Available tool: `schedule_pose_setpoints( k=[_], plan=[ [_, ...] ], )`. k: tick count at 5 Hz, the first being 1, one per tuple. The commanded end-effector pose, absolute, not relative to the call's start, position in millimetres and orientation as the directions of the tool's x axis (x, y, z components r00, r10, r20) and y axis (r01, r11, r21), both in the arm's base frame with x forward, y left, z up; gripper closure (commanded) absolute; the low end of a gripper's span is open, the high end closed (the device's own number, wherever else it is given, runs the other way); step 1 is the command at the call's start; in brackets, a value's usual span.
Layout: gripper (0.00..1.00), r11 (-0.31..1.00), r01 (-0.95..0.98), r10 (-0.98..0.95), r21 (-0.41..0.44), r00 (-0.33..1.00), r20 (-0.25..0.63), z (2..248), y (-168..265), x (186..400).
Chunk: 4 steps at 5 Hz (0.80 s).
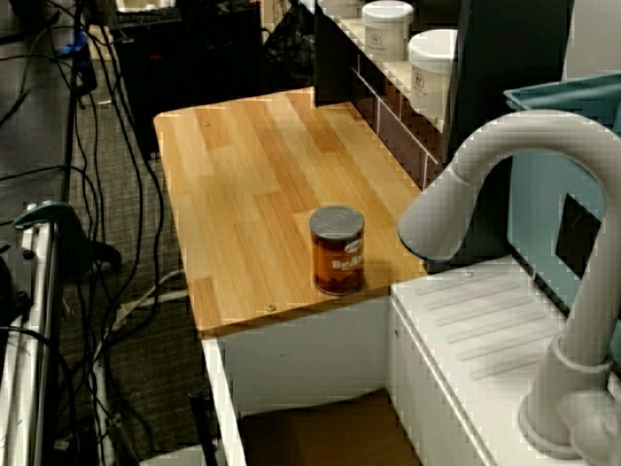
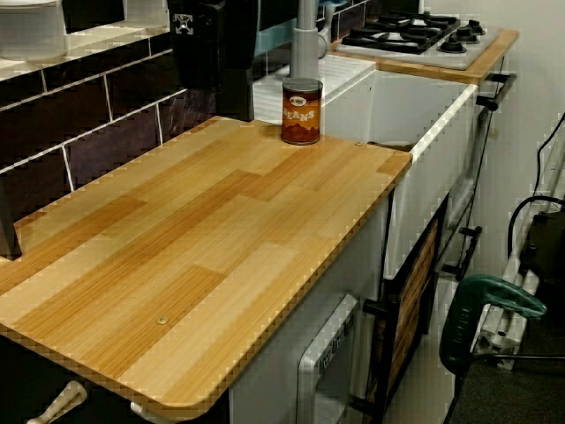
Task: Push into sink
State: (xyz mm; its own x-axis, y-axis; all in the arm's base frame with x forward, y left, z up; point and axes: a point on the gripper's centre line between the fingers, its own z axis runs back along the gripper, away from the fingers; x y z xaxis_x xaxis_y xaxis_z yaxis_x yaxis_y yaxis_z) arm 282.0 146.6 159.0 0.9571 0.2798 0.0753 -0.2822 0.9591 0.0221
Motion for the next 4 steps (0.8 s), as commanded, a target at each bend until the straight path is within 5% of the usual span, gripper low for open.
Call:
schedule_pose_setpoints(
  k=[1,2,4],
  plan=[
    [0.00,0.906,-0.420,0.410,0.044,0.900,0.150,175.3,133.4,285.0],
    [0.00,0.906,-0.420,0.410,0.044,0.900,0.150,175.3,133.4,285.0],
    [0.00,0.941,-0.309,0.295,0.138,0.949,0.115,127.0,112.5,298.4]
  ],
)
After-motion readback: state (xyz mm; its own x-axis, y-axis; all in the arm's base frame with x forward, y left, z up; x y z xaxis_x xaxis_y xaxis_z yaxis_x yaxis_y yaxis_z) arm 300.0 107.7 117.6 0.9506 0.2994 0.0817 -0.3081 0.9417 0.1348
